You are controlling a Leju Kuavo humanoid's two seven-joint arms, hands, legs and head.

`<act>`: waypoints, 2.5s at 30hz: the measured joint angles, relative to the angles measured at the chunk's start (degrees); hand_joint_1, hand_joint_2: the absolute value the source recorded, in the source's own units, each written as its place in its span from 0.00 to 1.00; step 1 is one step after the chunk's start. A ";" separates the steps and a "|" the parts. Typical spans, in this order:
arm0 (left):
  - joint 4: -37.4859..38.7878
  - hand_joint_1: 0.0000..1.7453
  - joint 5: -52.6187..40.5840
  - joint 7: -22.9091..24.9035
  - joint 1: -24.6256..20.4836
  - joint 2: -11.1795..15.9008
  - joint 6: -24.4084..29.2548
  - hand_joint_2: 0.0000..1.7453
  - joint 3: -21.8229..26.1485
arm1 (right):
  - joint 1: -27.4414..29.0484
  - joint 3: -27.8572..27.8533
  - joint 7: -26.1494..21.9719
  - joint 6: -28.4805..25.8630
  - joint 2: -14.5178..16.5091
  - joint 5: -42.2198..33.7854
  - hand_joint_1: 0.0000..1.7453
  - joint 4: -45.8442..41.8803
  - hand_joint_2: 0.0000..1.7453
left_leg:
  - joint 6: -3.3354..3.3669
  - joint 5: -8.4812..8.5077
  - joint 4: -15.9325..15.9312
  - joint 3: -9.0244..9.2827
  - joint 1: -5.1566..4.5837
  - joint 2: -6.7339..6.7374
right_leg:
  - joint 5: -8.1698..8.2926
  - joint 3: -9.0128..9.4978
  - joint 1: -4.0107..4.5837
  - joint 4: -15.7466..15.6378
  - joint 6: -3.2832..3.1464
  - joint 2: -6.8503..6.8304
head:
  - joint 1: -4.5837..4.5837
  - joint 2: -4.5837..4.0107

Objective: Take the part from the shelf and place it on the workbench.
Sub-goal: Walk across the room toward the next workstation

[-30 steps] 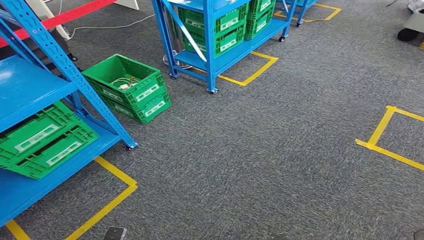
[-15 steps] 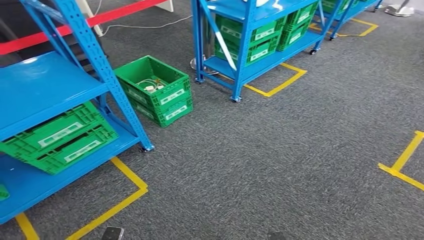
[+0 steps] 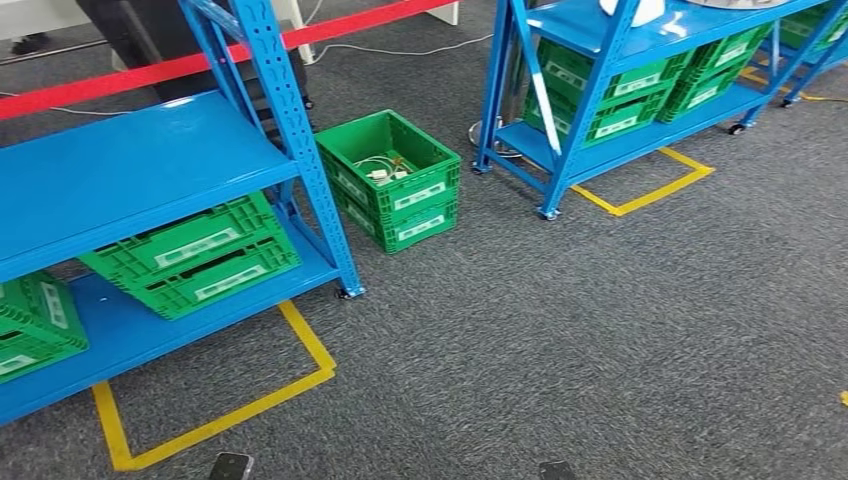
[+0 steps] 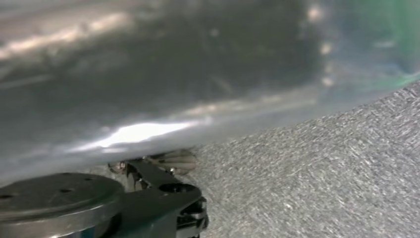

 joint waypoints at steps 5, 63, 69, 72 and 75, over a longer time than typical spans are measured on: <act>0.00 0.00 -0.07 -0.07 -0.24 0.09 0.01 0.00 0.00 | 0.27 -0.18 -0.10 0.07 -0.02 0.10 0.00 0.02 0.00 | -1.39 -6.11 13.49 -6.39 0.49 5.36 | -0.20 0.47 -0.09 -0.51 -0.69 -4.38 | -0.71 0.00; 0.00 0.00 -1.83 1.87 -1.47 -1.68 4.36 0.00 -0.22 | 0.83 -5.13 -1.31 1.61 -1.82 2.54 0.00 -0.16 0.00 | -1.33 -1.81 3.77 -1.87 0.35 3.86 | 0.14 1.15 -0.80 -0.79 0.26 -1.46 | -1.00 0.00; 0.00 0.00 -1.79 1.89 -1.31 -1.58 4.36 0.00 -0.22 | 0.75 -5.84 -1.45 1.53 -1.86 3.04 0.00 -0.16 0.00 | -1.41 -0.45 6.32 -2.60 0.65 5.97 | -0.48 1.73 -0.48 -0.76 0.12 -5.92 | -1.19 0.00; 0.00 0.00 -1.79 1.79 -1.30 -1.55 4.38 0.00 -0.24 | 0.40 -6.14 -1.86 1.53 -1.87 3.20 0.00 -0.16 0.00 | -0.86 1.82 -2.40 2.15 0.39 6.92 | -1.05 1.59 -0.07 -0.60 0.44 -6.60 | -1.10 0.00; 0.00 0.00 -1.78 1.72 -1.14 -1.59 4.40 0.00 -0.24 | 0.15 -6.38 -2.02 1.53 -1.90 3.26 0.00 -0.16 0.00 | -1.06 1.52 -3.28 2.48 0.34 7.00 | -1.21 1.42 0.14 -0.67 -0.12 -6.57 | -1.06 0.00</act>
